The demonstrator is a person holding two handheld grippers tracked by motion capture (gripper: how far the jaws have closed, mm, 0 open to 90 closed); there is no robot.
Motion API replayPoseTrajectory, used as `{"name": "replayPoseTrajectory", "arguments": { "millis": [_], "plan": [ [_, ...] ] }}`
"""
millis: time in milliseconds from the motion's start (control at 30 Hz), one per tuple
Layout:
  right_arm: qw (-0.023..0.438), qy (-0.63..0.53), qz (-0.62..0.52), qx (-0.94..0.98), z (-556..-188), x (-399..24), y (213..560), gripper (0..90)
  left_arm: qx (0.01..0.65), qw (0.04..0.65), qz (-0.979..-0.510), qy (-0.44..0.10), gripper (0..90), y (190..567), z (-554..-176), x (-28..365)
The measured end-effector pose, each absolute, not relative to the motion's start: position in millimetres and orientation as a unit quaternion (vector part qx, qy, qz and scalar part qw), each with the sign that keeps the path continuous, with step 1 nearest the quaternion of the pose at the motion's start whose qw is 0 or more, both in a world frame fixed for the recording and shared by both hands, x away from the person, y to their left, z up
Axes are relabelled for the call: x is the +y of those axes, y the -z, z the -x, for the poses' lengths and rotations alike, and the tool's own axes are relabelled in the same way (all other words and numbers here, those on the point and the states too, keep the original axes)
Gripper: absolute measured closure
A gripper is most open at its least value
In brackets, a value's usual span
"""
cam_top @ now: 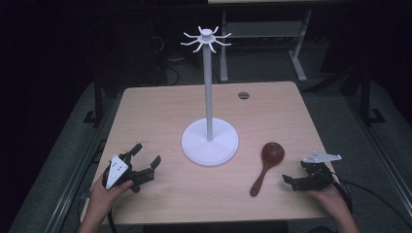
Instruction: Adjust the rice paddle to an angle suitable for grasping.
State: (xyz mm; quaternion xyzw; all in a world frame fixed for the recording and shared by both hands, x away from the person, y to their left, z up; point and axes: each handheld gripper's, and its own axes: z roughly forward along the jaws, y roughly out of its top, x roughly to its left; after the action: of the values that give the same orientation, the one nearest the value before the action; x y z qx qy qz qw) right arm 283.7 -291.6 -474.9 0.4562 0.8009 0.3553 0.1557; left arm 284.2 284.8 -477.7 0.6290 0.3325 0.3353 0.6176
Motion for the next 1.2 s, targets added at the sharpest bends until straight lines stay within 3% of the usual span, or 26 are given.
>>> {"name": "replayPoseTrajectory", "arguments": {
  "millis": [67,267,500,633,1200],
  "plan": [
    [0.154,-0.356,-0.456,0.801,-284,-292,473,8.2,0.332,0.618,-0.629,-0.335,12.6,478,-284,285],
    [0.126,-0.368,-0.414,0.823,-276,-277,465,43.4,0.332,0.618,-0.629,-0.335,12.7,478,-284,285],
    [0.101,-0.38,-0.373,0.84,-271,-256,462,75.6,0.331,0.618,-0.63,-0.335,12.6,478,-284,285],
    [0.093,-0.379,-0.354,0.85,-268,-246,462,88.8,0.331,0.618,-0.63,-0.335,12.7,478,-284,285],
    [0.058,-0.375,-0.293,0.878,-266,-215,466,89.6,0.331,0.618,-0.629,-0.335,12.7,478,-284,285]
  ]
}}
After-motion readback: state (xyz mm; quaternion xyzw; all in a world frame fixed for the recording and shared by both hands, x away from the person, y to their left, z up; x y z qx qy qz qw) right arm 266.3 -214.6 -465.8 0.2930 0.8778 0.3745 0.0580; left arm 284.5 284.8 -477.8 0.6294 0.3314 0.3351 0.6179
